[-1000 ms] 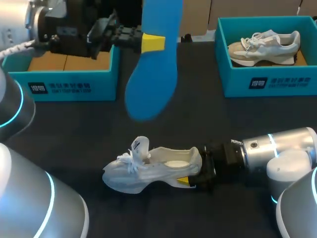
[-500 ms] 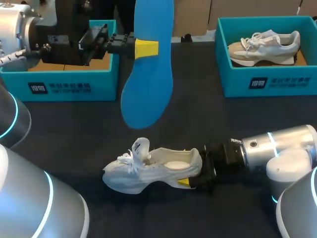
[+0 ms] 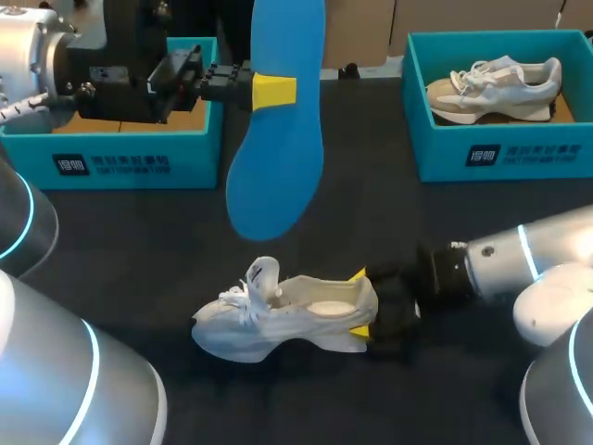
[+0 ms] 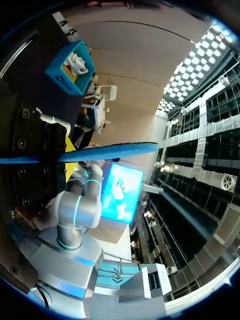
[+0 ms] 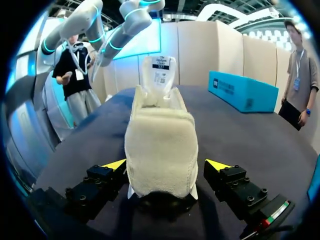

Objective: Take the shoe out of the shoebox, open the shoe tongue, remove and reinsert the insole, then place the shoe into the shoebox

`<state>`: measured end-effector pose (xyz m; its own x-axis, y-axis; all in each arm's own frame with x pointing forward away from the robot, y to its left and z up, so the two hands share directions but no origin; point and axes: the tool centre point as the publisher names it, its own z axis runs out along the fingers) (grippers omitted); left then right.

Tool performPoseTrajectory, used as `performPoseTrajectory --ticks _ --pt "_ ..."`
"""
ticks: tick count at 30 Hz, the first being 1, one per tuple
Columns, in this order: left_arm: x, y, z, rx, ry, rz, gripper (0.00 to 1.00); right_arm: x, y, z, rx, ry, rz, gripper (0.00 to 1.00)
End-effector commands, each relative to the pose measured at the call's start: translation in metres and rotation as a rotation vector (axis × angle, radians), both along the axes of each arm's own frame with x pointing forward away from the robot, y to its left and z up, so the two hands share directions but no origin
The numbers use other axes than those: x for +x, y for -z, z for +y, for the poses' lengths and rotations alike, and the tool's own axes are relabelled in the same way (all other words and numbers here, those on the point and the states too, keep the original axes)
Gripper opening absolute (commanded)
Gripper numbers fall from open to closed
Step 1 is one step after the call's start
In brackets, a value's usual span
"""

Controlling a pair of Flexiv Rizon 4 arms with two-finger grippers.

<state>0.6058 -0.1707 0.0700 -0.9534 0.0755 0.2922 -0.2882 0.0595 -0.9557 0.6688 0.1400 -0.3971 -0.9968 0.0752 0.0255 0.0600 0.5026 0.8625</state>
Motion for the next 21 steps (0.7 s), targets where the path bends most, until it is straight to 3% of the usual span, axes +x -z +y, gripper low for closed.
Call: performPoseTrajectory --ticks 1,7,21 --pt "0.000 0.001 -0.001 -0.001 -0.001 0.000 0.00 -0.003 -0.027 -0.011 -0.302 -0.020 0.038 1.00" --pt "0.000 0.001 -0.001 -0.001 -0.001 0.000 0.00 0.002 -0.045 -0.008 -0.572 -0.054 0.077 1.00" --pt "0.000 0.001 -0.001 -0.001 -0.001 0.000 0.00 -0.001 -0.063 0.009 -0.987 -0.068 0.116 1.00"
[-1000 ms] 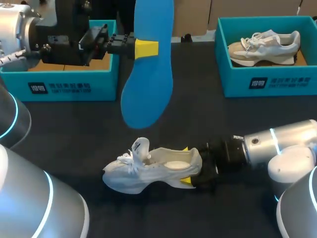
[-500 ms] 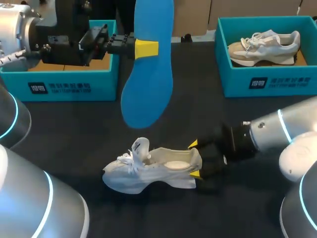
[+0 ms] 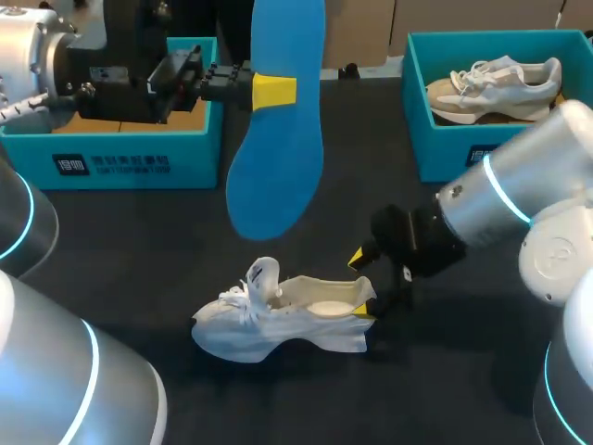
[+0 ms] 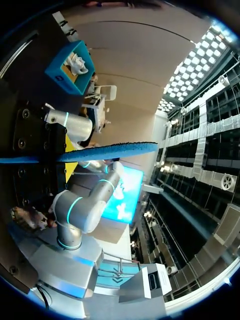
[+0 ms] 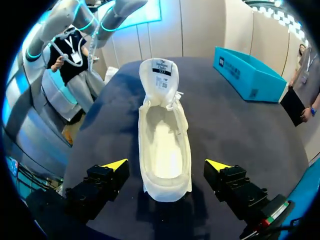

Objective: Take the shoe out of the shoebox, open the shoe tongue, remove and reinsert the insole, then place the shoe into the shoebox

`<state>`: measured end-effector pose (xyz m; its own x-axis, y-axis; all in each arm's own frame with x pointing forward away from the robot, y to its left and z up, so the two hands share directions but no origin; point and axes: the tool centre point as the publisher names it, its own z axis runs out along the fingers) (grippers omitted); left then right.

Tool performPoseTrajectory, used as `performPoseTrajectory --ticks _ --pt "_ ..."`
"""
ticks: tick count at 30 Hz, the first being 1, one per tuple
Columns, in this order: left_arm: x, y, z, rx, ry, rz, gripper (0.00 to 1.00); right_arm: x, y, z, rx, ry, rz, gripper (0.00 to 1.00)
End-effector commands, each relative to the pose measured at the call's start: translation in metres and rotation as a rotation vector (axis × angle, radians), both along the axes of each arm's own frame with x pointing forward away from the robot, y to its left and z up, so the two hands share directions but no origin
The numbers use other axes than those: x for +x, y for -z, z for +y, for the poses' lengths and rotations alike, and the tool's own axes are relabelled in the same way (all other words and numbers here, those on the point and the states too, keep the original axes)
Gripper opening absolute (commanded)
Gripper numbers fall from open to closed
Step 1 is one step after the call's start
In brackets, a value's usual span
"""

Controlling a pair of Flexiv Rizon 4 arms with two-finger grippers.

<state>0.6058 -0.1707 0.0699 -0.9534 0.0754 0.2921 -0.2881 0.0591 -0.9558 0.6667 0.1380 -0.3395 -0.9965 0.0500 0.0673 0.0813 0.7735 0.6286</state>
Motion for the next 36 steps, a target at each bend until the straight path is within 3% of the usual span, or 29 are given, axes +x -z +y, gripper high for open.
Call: performPoseTrajectory --ticks 1,10,17,36 --pt "0.000 0.001 -0.001 -0.001 -0.001 0.000 0.00 0.000 -0.008 0.012 -0.656 -0.037 0.045 1.00" --pt "0.000 0.001 -0.001 -0.001 -0.001 0.000 0.00 -0.008 -0.019 0.022 -0.789 -0.041 0.040 1.00" --pt "0.000 0.001 -0.001 -0.001 -0.001 0.000 0.00 -0.008 -0.011 0.015 -0.885 -0.033 0.059 1.00" --pt "0.000 0.001 -0.001 -0.001 -0.001 0.000 0.00 -0.012 -0.011 0.020 -0.791 -0.032 -0.008 1.00"
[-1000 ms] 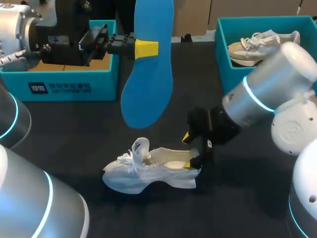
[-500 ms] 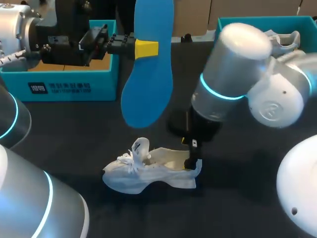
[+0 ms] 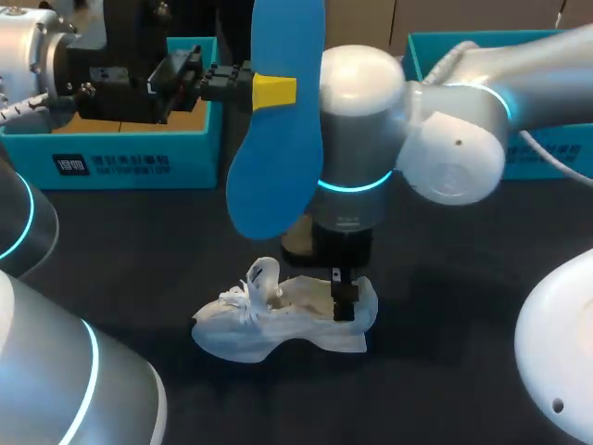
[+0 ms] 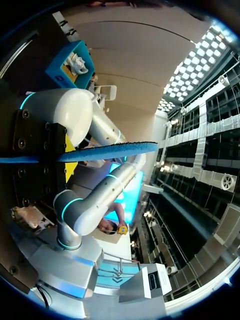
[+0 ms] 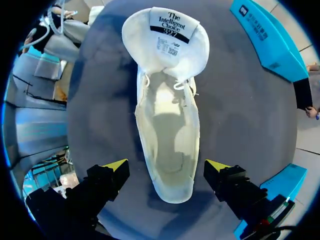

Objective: Take the shoe out of the shoebox, open the shoe tongue, remove and reinsert the insole, then place the shoe into the shoebox

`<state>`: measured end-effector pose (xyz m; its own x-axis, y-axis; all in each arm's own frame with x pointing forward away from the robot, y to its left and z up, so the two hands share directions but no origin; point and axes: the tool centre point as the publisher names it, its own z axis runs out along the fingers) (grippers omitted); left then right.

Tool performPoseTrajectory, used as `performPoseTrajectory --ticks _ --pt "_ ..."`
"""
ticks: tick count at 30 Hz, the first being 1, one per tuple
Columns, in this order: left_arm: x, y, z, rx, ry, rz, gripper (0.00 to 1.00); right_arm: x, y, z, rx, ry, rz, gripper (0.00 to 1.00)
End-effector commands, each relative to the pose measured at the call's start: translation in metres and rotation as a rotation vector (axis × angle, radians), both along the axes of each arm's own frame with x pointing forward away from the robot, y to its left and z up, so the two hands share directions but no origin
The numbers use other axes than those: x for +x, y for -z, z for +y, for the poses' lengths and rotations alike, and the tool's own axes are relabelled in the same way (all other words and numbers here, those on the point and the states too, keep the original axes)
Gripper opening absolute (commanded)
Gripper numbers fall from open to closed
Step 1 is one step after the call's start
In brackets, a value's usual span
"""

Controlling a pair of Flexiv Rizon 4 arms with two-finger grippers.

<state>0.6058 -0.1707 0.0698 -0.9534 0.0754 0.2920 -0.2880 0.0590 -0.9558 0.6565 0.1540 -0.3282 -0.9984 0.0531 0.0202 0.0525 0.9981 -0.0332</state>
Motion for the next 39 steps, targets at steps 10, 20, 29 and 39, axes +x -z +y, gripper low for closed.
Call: performPoseTrajectory --ticks 10,20,29,39 --pt "0.000 0.001 -0.001 -0.001 -0.001 0.000 0.00 0.014 -0.016 0.019 -0.072 -0.058 -0.036 1.00" --pt "0.000 0.001 -0.001 -0.001 -0.001 0.000 0.00 0.039 -0.005 0.037 -0.051 -0.108 -0.029 1.00" --pt "0.000 0.001 -0.001 -0.001 -0.001 0.000 0.00 0.043 0.000 0.041 -0.047 -0.117 -0.018 1.00" --pt "0.000 0.001 -0.001 -0.001 -0.001 0.000 0.00 0.048 0.000 0.042 -0.042 -0.122 -0.029 1.00"
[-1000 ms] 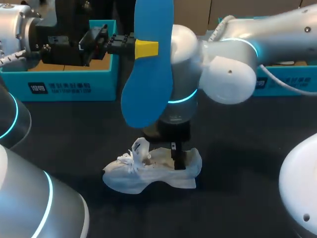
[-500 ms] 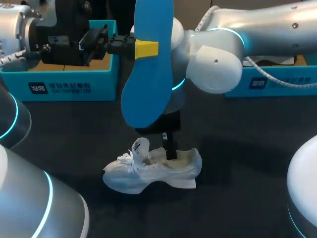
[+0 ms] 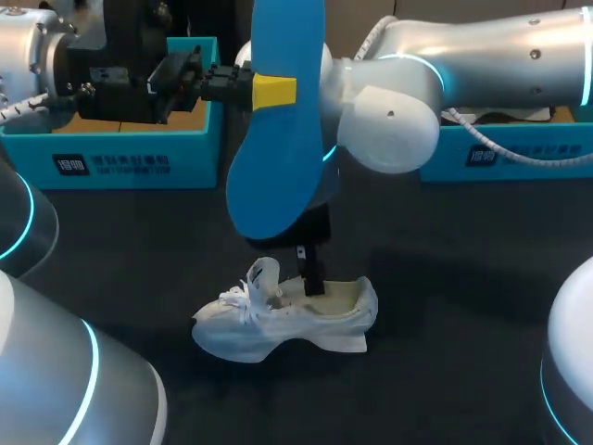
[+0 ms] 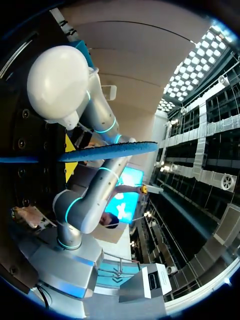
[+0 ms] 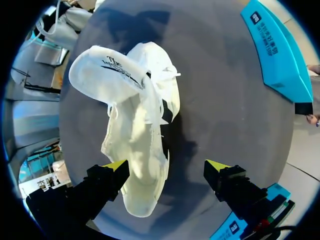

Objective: Take the shoe out of the shoebox, open the shoe tongue, remove and reinsert the insole, then place the shoe into the shoebox

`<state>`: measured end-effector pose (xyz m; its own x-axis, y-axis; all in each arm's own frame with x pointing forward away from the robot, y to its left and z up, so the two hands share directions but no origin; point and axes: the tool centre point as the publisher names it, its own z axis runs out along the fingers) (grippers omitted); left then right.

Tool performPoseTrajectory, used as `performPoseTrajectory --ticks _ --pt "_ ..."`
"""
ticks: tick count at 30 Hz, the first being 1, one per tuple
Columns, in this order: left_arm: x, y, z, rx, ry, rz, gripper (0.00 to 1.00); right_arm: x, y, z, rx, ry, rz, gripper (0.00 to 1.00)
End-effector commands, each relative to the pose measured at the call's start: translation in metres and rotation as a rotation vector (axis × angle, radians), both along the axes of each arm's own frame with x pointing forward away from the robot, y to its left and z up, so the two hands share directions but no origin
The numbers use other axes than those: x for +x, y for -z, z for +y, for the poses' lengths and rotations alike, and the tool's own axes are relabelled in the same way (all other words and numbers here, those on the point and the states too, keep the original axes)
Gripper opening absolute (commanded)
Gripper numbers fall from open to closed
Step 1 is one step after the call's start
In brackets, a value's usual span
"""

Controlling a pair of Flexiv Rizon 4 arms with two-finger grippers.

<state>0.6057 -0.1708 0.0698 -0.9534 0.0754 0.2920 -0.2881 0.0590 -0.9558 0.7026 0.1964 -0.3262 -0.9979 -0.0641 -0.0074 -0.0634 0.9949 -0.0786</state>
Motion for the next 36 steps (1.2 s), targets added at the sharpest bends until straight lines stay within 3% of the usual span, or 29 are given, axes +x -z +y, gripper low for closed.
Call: performPoseTrajectory --ticks 1,20,21,22,23,26,31,36 --pt "0.000 0.001 -0.001 -0.001 -0.001 0.000 0.00 0.003 0.003 0.001 0.010 -0.008 -0.003 1.00" --pt "0.000 0.001 -0.001 -0.001 -0.001 0.000 0.00 0.017 0.043 0.002 0.081 0.016 0.020 1.00" --pt "0.000 0.001 -0.001 -0.001 -0.001 0.000 0.00 0.017 0.045 0.002 0.071 0.018 0.028 0.96" --pt "0.000 0.001 -0.001 -0.001 -0.001 0.000 0.00 0.018 0.047 0.002 0.072 0.018 0.031 0.80" --pt "0.000 0.001 -0.001 -0.001 -0.001 0.000 0.00 0.017 0.048 0.003 0.077 0.018 0.035 0.47" --pt "0.000 0.001 -0.001 -0.001 -0.001 0.000 0.00 0.016 0.052 0.003 0.082 0.018 0.047 0.00" --pt "0.000 0.001 -0.001 -0.001 -0.001 0.000 0.00 0.012 0.052 0.002 0.085 0.020 0.057 0.00" --pt "0.000 0.001 -0.001 -0.001 -0.001 0.000 0.00 0.005 0.037 0.000 0.099 0.035 0.038 0.00"
